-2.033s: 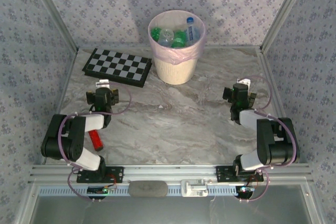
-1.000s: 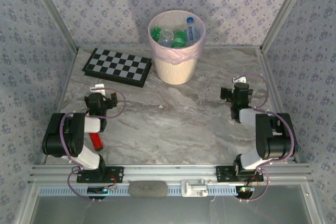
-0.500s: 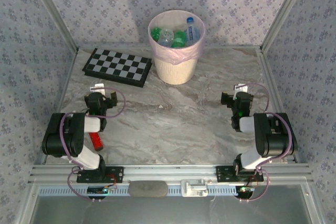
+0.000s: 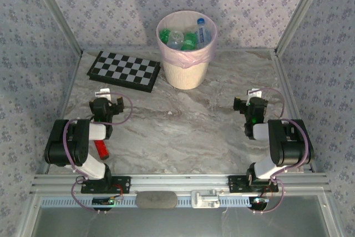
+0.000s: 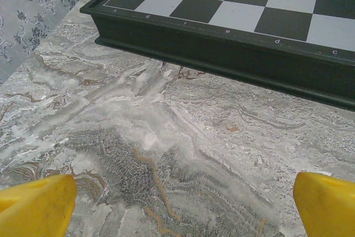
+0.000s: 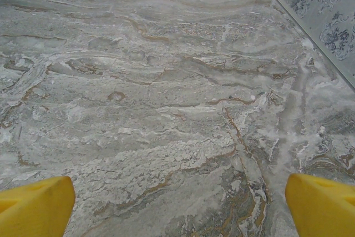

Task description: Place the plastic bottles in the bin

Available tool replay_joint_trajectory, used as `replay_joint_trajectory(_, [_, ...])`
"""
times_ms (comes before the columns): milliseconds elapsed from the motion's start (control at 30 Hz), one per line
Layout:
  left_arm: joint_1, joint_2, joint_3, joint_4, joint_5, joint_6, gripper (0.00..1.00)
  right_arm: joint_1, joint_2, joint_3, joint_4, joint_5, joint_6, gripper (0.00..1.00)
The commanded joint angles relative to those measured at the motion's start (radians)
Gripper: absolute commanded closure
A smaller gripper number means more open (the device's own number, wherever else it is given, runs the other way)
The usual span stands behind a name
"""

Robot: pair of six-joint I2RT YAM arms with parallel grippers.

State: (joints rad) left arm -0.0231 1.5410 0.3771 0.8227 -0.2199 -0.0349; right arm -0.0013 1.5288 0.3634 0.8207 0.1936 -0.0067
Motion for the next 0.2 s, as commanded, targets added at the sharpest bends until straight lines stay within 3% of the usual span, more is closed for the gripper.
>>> replay_joint_trajectory(0, [0.007,-0.006,0.022,0.02,0.016,-0.012,0.0,0.0,-0.004,0.013,0.029,-0.003,0.002,0.01])
replay_joint_trajectory(167, [0.008,-0.007,0.021,0.02,0.016,-0.012,0.0,0.0,-0.004,0.012,0.031,-0.003,0.002,0.01])
